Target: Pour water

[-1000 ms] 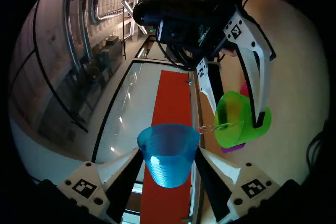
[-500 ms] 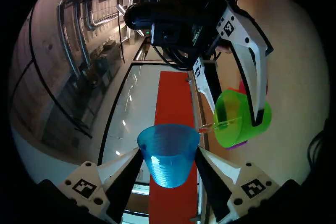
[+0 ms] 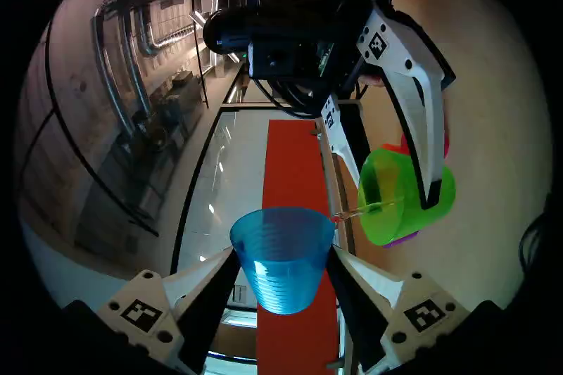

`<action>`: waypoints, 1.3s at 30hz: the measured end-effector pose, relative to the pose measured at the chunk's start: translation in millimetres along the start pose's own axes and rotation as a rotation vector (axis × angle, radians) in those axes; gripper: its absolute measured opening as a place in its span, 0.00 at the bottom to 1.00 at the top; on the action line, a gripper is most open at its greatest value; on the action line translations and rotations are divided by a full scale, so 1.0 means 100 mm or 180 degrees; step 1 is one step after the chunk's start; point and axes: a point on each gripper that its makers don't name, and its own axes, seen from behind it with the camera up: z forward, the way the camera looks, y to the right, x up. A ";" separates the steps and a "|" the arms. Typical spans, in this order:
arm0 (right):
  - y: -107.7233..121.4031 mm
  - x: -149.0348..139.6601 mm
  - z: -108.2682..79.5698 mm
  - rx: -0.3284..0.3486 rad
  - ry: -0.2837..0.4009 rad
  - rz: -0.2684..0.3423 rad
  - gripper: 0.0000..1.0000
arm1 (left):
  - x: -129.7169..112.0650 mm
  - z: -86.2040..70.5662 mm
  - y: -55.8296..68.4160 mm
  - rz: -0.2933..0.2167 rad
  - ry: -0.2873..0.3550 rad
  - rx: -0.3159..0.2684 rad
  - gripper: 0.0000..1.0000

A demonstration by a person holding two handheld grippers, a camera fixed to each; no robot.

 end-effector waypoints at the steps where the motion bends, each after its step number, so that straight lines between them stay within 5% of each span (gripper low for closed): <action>1: 0.00 0.00 0.00 0.0000 0.0002 0.0001 0.91 | 0.00 0.00 0.00 0.0005 0.0001 0.0003 0.82; 23: 0.00 0.02 -0.01 -0.0004 0.0017 0.0002 0.90 | 0.03 0.00 0.00 0.0089 0.0013 0.0012 0.82; 39: 0.00 0.04 -0.02 -0.0014 0.0024 -0.0006 0.90 | 0.04 0.01 0.00 -0.0076 0.0005 0.0007 0.82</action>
